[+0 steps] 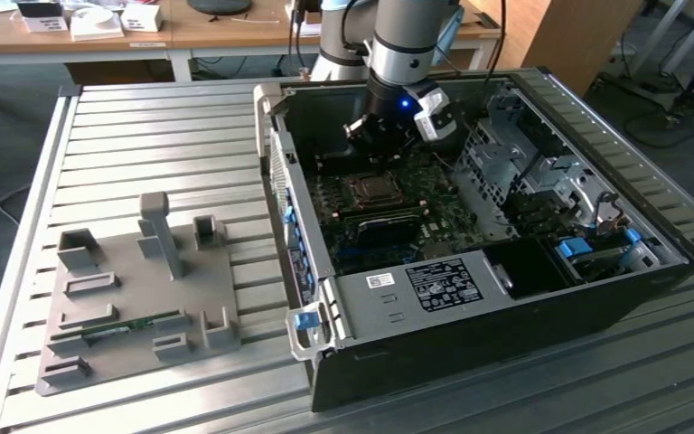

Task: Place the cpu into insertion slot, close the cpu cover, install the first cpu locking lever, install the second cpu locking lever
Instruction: 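Install the second cpu locking lever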

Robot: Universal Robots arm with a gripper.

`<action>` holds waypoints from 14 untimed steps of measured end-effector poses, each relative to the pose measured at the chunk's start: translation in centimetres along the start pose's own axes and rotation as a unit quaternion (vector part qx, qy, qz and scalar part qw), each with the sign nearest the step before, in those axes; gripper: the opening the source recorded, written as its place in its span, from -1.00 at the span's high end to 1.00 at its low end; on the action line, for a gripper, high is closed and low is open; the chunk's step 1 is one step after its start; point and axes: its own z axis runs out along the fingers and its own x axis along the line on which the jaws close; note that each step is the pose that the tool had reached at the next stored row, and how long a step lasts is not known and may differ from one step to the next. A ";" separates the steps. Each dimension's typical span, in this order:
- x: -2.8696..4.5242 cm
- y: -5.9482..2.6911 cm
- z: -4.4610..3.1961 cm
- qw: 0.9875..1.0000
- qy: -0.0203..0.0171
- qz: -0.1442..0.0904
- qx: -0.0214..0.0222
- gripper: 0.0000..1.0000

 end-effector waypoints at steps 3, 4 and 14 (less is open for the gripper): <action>0.00 0.00 -0.01 1.000 0.000 0.000 0.000 0.79; 0.00 0.00 -0.01 1.000 0.000 0.000 0.000 0.79; -0.01 0.00 -0.12 1.000 0.000 0.000 0.000 0.79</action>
